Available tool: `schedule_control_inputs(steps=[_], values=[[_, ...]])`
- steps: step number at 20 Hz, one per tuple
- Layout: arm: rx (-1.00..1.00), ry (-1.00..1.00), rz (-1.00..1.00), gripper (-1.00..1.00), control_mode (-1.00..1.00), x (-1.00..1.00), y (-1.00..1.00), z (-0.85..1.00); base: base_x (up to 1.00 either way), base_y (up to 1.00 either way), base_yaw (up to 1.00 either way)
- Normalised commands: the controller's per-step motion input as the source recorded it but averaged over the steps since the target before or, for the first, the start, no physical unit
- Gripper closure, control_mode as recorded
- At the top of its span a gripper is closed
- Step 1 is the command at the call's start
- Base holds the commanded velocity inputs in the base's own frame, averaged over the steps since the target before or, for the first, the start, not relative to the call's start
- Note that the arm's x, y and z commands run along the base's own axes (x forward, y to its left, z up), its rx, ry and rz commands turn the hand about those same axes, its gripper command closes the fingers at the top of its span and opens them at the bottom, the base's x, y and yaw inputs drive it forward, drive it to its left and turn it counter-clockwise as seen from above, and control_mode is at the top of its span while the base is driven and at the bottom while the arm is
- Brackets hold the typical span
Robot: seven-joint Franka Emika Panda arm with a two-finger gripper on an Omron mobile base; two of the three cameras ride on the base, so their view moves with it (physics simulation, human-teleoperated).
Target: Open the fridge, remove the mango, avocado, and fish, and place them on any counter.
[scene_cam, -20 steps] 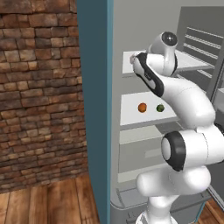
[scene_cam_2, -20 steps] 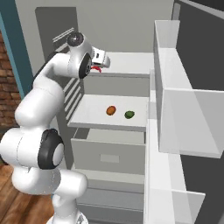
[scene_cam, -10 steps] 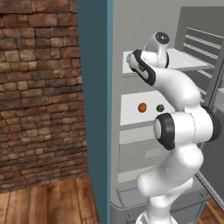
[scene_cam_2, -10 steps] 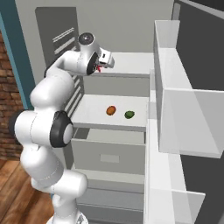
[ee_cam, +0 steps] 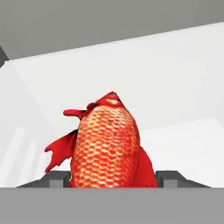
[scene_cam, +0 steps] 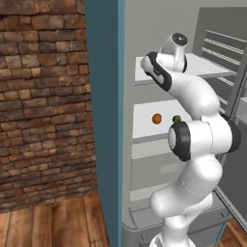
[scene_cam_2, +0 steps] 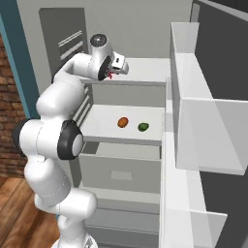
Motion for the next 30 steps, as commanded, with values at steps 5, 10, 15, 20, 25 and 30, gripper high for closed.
schedule_control_inputs(steps=[5,10,15,20,25,30], values=[[0.00,-0.09,0.00,1.00,-1.00,-0.31,0.00,0.03,0.00,0.00,0.00],[0.00,-0.27,-0.04,1.00,-1.00,-0.53,-0.01,0.52,0.00,0.00,0.00],[0.00,-0.08,0.00,1.00,-1.00,-0.98,-0.01,0.13,0.00,0.00,0.00],[0.00,0.01,-0.05,1.00,-1.00,-1.00,-0.02,0.67,0.00,0.00,0.00],[-0.08,0.08,0.00,1.00,-1.00,-1.00,0.00,0.33,0.00,0.00,0.00],[-0.11,0.00,0.03,1.00,-1.00,-0.99,0.02,0.00,0.00,0.00,0.00]])
